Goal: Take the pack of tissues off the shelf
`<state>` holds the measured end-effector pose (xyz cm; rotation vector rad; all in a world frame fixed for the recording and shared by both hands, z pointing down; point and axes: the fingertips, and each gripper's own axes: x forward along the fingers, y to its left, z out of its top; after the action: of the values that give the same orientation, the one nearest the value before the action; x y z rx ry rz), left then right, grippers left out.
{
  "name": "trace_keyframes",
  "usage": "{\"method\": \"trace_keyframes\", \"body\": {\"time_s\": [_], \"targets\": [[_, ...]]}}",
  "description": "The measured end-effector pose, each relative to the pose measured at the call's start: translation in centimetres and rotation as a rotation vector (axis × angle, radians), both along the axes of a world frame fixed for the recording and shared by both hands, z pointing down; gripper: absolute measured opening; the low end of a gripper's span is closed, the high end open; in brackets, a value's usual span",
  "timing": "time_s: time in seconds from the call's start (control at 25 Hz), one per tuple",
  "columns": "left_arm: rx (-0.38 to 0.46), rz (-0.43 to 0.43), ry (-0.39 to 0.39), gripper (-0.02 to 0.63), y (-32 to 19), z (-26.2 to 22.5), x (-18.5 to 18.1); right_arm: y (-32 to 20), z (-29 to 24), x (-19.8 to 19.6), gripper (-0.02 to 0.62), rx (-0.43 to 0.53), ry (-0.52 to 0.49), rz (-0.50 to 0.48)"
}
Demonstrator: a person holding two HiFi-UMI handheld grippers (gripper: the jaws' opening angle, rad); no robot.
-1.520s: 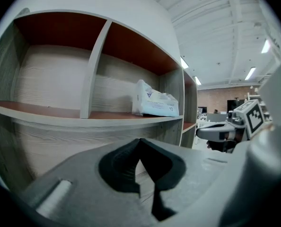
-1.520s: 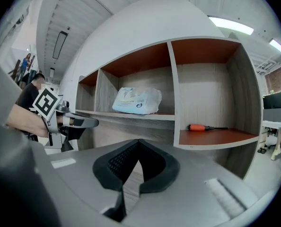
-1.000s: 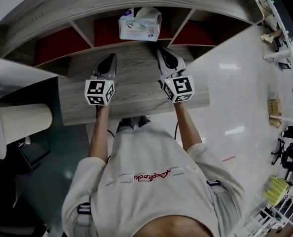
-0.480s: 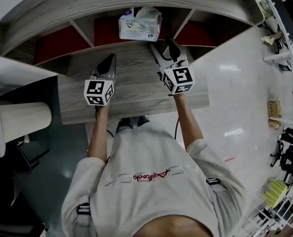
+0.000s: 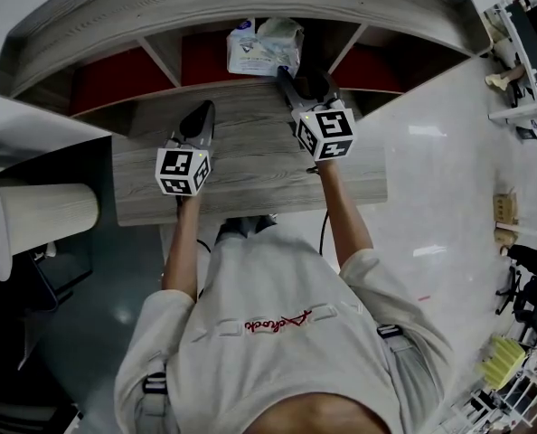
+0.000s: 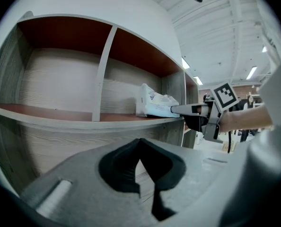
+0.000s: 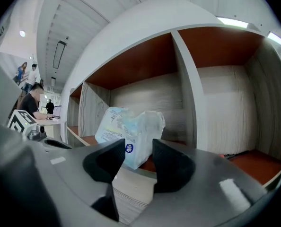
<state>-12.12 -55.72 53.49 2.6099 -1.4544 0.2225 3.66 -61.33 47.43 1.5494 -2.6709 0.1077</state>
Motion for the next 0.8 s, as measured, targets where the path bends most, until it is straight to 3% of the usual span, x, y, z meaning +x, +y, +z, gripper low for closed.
{"method": "trace_keyframes", "body": {"time_s": [0.24,0.32,0.8], "targets": [[0.0,-0.01,0.003,-0.002,-0.1,-0.1,-0.5,-0.2,0.1,-0.5,0.053,0.014,0.057,0.006],[0.002,-0.011,0.003,-0.002,-0.2,-0.1,-0.5,-0.2,0.1,-0.6,0.032,0.024,0.07,0.006],[0.02,-0.011,0.008,-0.002,0.0,-1.1,0.1,0.8,-0.7,0.0,0.012,0.063,0.088,-0.007]]}}
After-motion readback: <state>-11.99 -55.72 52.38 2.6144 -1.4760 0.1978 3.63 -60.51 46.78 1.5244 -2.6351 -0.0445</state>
